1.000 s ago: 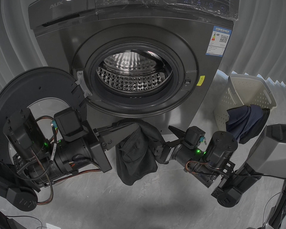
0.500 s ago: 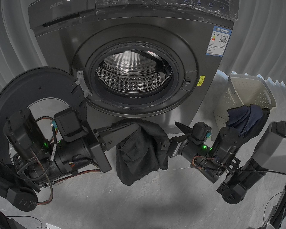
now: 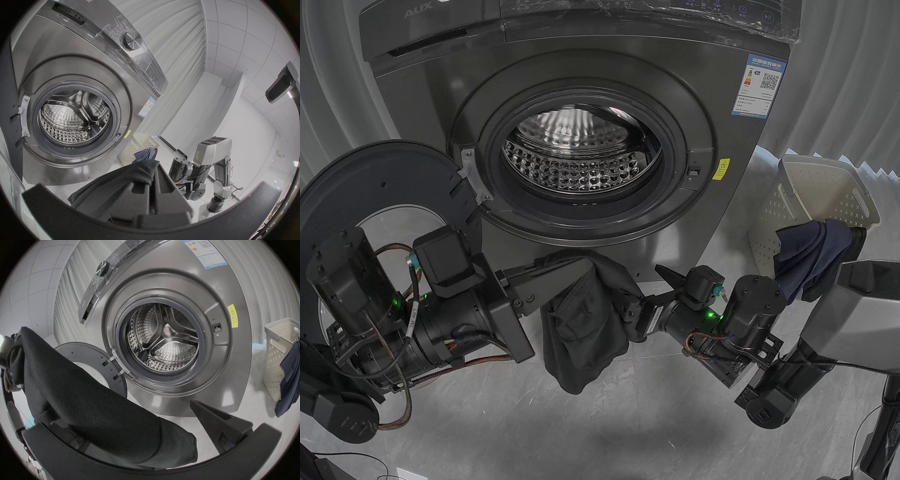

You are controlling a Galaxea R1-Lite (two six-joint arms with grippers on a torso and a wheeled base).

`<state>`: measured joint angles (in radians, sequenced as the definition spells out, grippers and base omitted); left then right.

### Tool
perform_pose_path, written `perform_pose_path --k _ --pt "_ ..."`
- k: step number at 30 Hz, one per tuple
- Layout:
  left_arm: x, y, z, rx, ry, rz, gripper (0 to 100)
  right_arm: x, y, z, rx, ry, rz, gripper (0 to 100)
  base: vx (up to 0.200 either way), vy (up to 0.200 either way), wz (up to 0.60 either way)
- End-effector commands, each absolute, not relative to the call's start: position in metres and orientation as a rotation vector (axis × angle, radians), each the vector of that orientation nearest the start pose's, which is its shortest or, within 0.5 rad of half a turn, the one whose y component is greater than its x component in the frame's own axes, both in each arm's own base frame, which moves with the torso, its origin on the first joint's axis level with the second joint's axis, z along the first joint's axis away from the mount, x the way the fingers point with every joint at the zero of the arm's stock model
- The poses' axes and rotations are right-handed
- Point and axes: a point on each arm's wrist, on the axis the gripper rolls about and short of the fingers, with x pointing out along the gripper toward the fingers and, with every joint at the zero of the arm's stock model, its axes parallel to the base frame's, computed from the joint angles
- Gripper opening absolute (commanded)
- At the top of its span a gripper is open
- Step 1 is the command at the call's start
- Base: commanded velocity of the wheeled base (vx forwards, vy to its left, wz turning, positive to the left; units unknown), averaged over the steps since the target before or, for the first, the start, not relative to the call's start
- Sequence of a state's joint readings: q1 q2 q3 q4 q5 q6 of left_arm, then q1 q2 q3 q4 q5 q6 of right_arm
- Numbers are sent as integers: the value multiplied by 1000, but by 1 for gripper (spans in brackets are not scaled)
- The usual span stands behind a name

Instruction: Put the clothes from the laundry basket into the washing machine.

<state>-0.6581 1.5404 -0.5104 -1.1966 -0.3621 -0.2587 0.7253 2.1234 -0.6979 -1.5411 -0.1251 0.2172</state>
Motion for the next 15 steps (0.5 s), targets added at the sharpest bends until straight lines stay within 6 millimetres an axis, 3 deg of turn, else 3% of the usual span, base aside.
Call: perform_pose_path --k 1,2,8,15 --pt "189 -156 205 -261 -35 -1034 0 271 240 103 259 -40 618 100 0 0 0" --pt "189 -156 204 -261 -34 -1033 0 270 240 106 262 -46 623 0 0 0 0" --pt "194 -159 194 -255 10 -1022 0 242 237 136 290 -94 684 0 0 0 0" --pt "203 -164 186 -249 32 -986 0 207 218 156 302 -102 723 0 0 0 0"
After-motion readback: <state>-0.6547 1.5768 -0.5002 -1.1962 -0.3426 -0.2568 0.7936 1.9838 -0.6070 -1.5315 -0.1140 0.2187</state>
